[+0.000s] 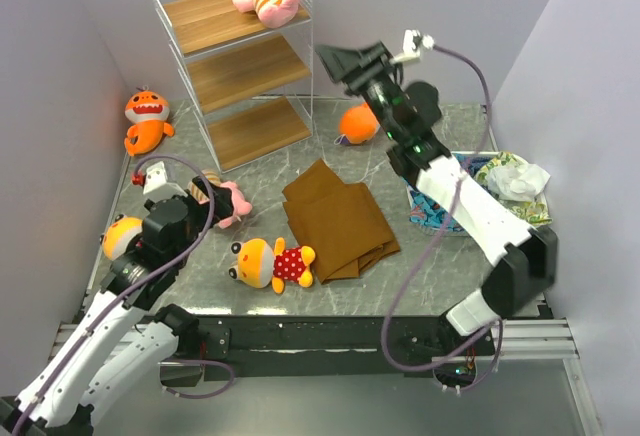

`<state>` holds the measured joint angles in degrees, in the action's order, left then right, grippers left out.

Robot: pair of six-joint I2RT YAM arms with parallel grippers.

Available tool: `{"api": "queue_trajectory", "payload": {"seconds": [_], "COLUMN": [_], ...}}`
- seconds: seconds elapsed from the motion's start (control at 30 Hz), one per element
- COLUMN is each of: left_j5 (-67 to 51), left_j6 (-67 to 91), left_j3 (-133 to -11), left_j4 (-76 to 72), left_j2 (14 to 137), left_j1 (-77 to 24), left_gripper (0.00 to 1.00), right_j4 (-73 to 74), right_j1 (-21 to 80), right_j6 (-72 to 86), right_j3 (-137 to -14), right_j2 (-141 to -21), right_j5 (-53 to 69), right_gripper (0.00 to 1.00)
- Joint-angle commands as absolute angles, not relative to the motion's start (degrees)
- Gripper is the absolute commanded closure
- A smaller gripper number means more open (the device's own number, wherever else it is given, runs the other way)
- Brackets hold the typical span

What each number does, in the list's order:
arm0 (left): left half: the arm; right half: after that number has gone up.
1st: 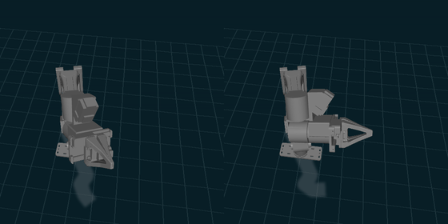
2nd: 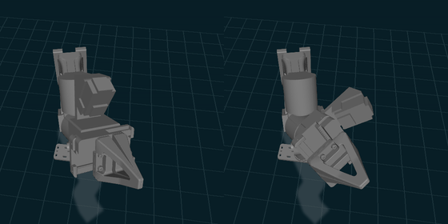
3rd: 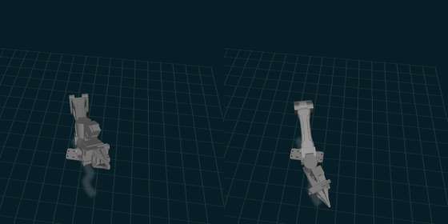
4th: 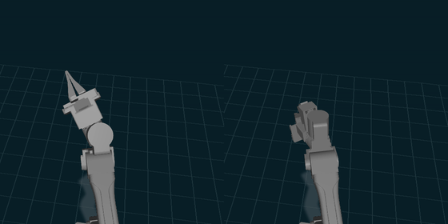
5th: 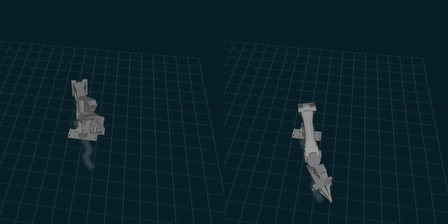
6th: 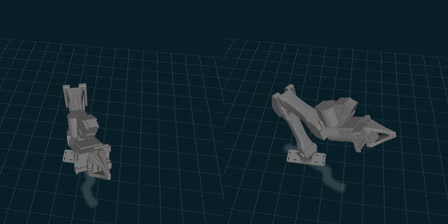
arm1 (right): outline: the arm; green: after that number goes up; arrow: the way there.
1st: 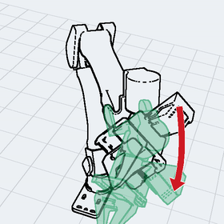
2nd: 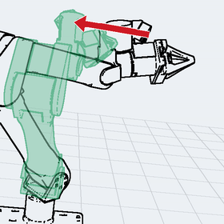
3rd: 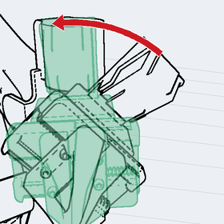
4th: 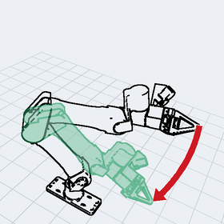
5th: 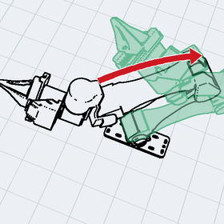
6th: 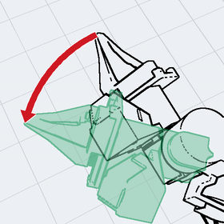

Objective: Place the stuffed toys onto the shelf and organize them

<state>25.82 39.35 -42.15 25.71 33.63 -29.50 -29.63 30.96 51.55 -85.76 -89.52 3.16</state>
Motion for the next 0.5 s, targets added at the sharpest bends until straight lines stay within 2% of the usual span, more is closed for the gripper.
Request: {"api": "queue_trajectory", "payload": {"seconds": [0.0,0.17,0.27,0.47], "left_j5": [32.69,34.01,33.05,24.19], "left_j6": [49.3,54.75,57.74,58.98], "left_j3": [-43.51,-42.1,-41.92,-42.98], "left_j4": [29.71,29.18,29.27,27.52], "left_j2": [36.73,41.55,46.9,58.35], "left_j1": [-29.44,-29.36,-28.57,-20.93], "left_gripper": [0.04,0.03,0.01,0.01], "right_j4": [-31.48,-24.53,-18.56,-15.03], "right_j1": [30.67,30.85,30.76,30.94], "right_j6": [45.18,40.96,39.03,39.02], "right_j3": [-73.23,-62.51,-60.48,-56.87], "right_j2": [-79.65,-69.53,-66.54,-64.95], "right_j5": [6.76,11.33,11.51,15.81], "right_gripper": [0.31,0.3,0.3,0.33]}}
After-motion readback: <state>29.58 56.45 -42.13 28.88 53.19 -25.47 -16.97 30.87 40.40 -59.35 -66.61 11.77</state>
